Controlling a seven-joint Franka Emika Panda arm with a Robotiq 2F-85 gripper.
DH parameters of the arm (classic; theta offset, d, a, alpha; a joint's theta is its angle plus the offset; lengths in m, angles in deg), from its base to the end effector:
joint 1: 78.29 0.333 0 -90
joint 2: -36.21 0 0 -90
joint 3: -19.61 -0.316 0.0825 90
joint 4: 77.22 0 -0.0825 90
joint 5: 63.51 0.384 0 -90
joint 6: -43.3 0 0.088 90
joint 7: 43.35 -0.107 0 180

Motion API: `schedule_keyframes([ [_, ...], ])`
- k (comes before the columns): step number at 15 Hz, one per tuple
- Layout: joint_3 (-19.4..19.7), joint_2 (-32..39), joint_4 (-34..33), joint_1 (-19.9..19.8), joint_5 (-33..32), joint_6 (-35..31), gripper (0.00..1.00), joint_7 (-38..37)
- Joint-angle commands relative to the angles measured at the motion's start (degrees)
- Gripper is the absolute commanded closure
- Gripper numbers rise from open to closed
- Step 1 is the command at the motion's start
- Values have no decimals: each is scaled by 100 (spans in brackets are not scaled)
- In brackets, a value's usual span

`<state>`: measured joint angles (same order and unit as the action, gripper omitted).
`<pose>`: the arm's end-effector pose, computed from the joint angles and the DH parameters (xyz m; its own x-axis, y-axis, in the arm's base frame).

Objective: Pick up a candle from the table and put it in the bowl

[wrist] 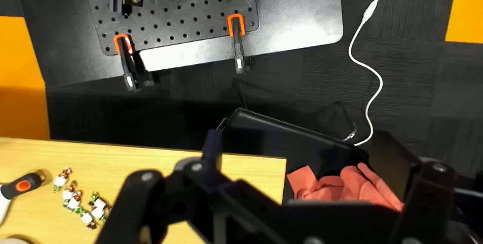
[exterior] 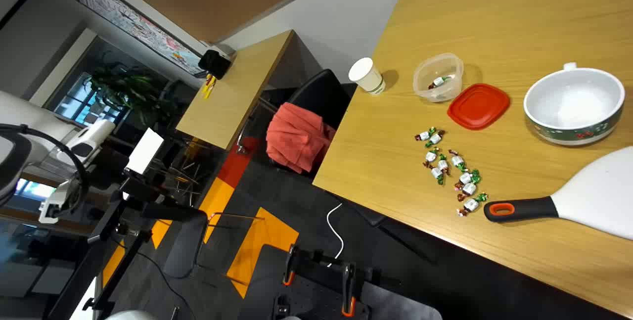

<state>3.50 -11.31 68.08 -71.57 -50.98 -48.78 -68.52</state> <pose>0.2630 0.1472 0.5099 0.9806 -0.1630 -0.1091 -0.1594 -0.9864 0.0402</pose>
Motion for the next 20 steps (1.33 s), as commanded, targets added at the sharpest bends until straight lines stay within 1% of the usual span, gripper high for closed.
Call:
schedule_keyframes([
  [1, -40, -9, -11, -60, 26, 18, 0, 36],
  [6, -40, -9, -11, -60, 26, 18, 0, 36],
  [8, 6, 97, -9, -184, -123, -240, 0, 111],
  [10, 144, 218, 62, -310, -317, -699, 0, 336],
  [11, 239, 285, 112, -366, -405, -949, 0, 471],
  [16, 1021, 1024, 473, -458, -823, -2317, 0, 1850],
  [20, 1697, 1750, 662, -606, -967, -2992, 0, 2691],
])
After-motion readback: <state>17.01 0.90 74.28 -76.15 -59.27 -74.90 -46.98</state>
